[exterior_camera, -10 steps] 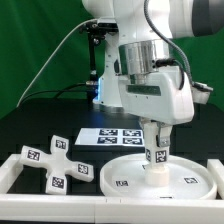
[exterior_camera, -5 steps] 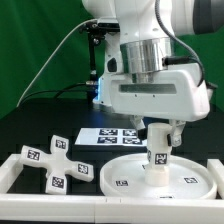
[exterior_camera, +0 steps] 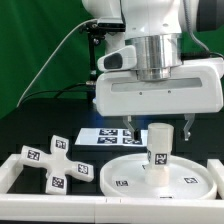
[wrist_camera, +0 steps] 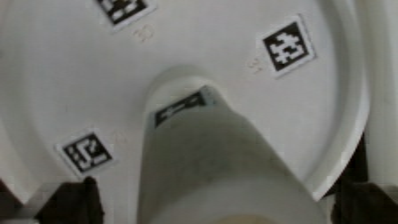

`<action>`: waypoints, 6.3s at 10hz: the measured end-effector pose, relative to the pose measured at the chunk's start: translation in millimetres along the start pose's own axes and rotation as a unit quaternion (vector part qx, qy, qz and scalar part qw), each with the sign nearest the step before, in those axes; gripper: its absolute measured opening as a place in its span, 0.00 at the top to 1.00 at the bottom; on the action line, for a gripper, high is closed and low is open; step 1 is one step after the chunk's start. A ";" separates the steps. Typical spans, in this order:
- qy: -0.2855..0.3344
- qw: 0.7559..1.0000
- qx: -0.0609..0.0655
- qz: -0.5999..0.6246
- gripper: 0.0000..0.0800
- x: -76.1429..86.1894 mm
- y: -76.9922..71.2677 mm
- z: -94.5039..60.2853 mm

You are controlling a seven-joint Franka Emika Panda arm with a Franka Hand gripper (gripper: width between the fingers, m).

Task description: Assemble round table

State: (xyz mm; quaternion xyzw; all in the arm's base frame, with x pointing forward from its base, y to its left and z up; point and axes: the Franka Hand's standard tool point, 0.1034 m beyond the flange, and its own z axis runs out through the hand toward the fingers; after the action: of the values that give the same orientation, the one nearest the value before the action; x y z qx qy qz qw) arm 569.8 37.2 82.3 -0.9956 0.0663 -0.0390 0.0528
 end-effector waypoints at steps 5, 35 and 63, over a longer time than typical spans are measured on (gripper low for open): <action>-0.001 1.000 -0.001 0.004 0.49 -0.2 1.6 1.9; 0.008 0.954 -0.036 -0.299 0.33 -6.2 -4.5 0.9; 0.007 0.892 0.022 0.451 0.19 -9.1 -7.4 2.4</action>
Offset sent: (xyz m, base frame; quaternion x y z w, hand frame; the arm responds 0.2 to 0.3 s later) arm 0.0000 0.0000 0.0000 0.0000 0.0000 0.0000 1.0000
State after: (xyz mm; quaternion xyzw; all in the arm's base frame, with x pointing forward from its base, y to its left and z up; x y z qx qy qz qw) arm 562.0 46.0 80.0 -0.8570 0.5077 -0.0192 0.0865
